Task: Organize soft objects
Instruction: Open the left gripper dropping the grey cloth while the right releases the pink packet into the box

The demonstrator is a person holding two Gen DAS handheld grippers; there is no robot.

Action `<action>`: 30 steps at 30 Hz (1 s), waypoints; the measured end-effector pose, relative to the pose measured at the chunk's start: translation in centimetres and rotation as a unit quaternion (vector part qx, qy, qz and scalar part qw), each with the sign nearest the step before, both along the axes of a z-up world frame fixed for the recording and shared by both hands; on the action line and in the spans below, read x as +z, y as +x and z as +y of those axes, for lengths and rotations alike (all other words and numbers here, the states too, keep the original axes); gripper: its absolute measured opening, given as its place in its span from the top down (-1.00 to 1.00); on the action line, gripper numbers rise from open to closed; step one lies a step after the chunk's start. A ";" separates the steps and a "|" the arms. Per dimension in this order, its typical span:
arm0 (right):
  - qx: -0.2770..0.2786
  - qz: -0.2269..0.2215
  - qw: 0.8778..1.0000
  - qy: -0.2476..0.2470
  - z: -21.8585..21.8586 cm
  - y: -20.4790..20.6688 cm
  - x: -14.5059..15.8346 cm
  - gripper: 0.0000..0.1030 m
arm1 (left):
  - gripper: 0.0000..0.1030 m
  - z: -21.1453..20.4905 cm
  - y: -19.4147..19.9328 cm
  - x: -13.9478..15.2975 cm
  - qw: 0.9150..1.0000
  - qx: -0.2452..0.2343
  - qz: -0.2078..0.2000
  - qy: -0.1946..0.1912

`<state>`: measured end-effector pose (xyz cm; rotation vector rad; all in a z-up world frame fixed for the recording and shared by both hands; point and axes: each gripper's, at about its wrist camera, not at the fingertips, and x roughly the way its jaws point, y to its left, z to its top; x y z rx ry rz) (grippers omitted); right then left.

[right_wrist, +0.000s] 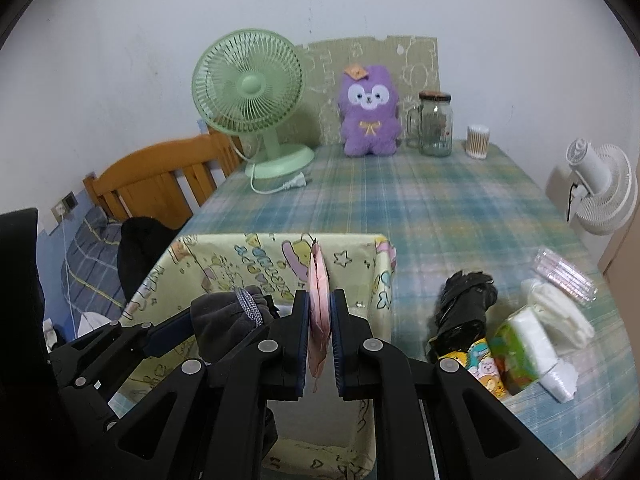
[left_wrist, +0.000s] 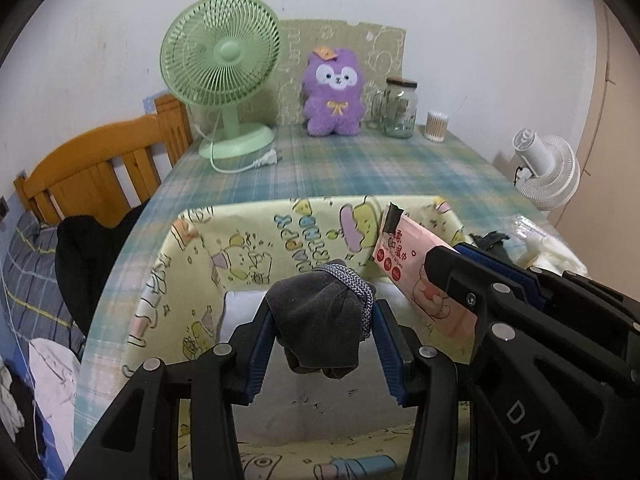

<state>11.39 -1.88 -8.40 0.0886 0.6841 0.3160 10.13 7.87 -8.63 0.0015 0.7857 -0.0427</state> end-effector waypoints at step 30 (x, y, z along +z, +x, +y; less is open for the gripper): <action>0.023 -0.011 1.000 0.008 -0.3 0.3 0.3 -0.21 | -0.78 0.1 -0.2 0.6 1.000 0.027 -0.003 0.001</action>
